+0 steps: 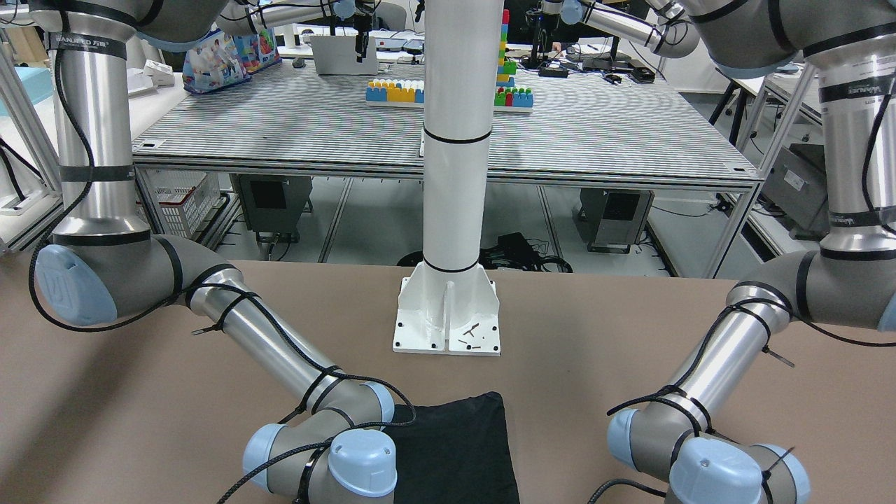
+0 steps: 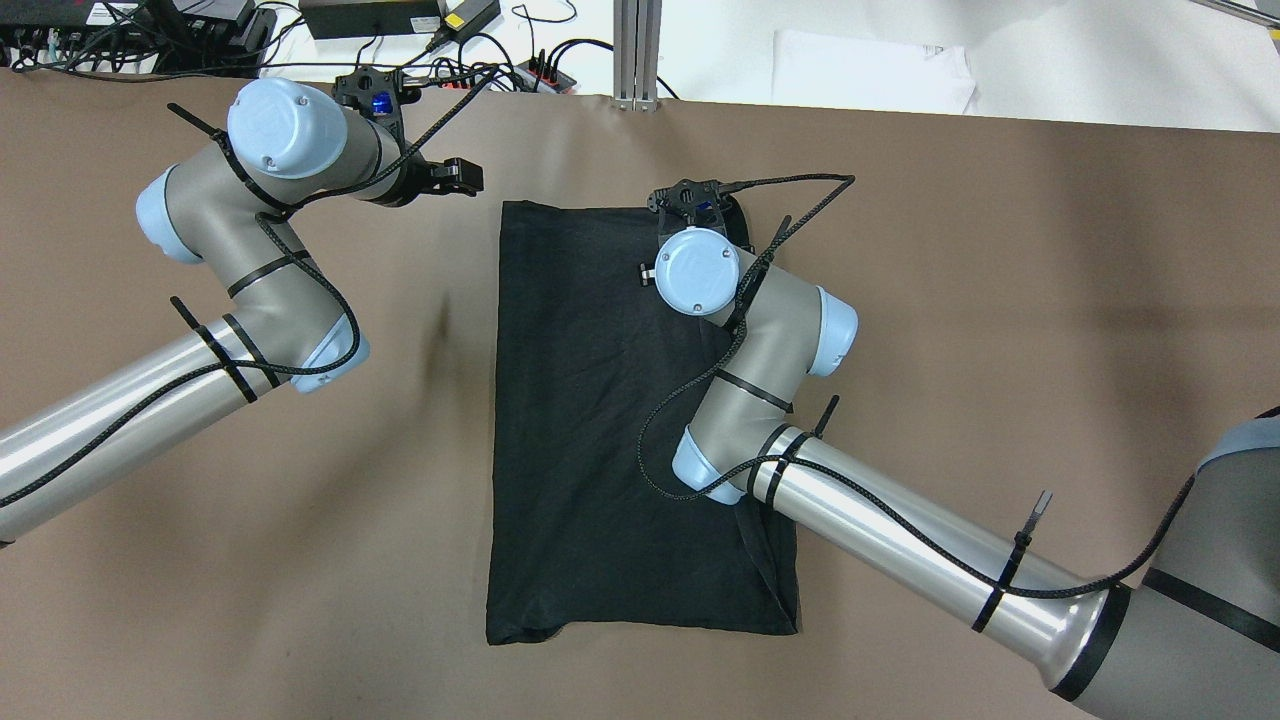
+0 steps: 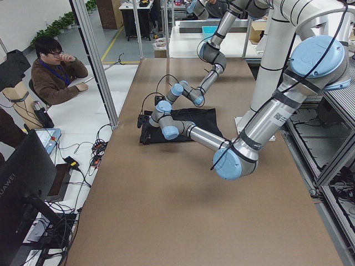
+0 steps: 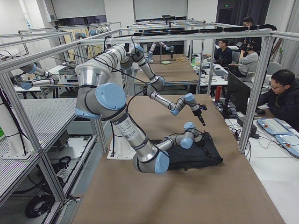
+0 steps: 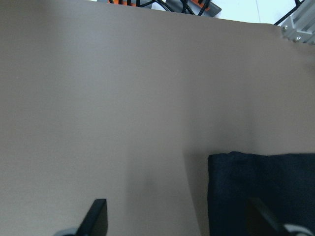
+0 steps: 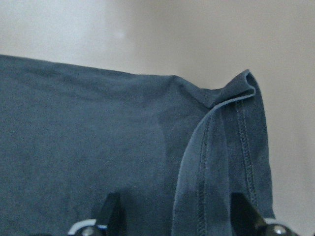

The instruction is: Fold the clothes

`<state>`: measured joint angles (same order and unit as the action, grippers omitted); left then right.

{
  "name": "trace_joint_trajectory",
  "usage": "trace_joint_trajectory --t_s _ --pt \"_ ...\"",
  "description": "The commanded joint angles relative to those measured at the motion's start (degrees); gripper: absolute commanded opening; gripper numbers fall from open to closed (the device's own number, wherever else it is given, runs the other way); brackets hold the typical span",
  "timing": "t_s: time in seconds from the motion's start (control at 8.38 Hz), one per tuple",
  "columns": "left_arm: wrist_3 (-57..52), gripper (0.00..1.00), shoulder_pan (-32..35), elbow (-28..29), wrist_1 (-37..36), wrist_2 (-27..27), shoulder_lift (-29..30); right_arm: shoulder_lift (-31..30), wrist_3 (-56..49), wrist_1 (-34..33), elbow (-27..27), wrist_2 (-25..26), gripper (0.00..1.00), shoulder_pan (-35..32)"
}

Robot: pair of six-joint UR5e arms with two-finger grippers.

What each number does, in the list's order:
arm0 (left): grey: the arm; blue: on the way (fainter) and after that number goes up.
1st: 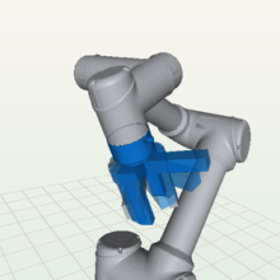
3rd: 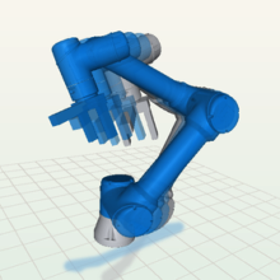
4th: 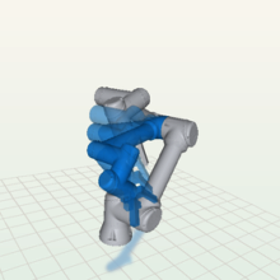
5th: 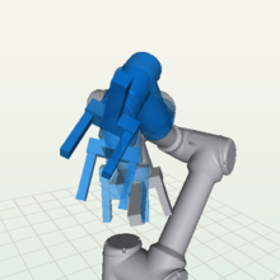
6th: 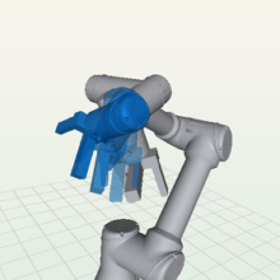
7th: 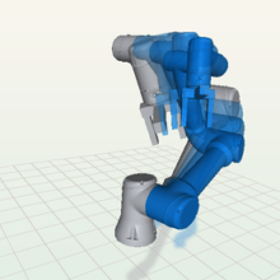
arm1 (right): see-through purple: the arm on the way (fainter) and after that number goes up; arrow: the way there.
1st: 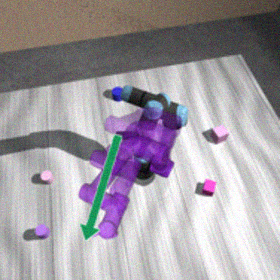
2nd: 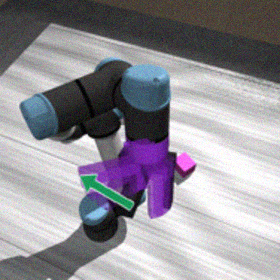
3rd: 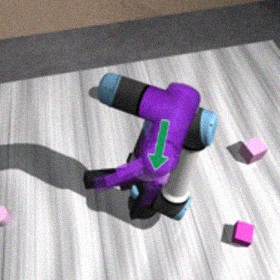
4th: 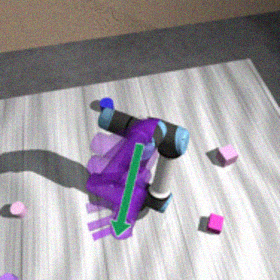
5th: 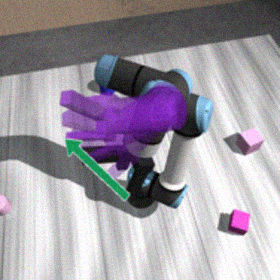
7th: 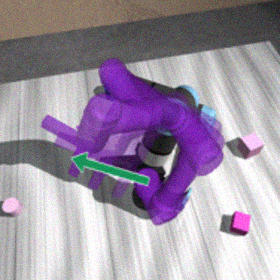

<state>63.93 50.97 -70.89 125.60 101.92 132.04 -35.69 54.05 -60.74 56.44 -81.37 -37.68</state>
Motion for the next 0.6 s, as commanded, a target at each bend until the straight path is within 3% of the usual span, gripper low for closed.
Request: trace_joint_trajectory --t_s 0.0,0.12,0.48 --pt "0.1 1.00 -0.1 0.2 0.0 -0.1 0.3 0.5 -0.4 0.0 -1.0 0.2 0.50 0.2" --pt "0.1 1.00 -0.1 0.2 0.0 -0.1 0.3 0.7 -0.4 0.0 -1.0 0.2 0.38 0.2" --pt "0.1 1.00 -0.1 0.2 0.0 -0.1 0.3 1.2 -2.6 0.4 -1.0 0.2 0.35 -0.2"
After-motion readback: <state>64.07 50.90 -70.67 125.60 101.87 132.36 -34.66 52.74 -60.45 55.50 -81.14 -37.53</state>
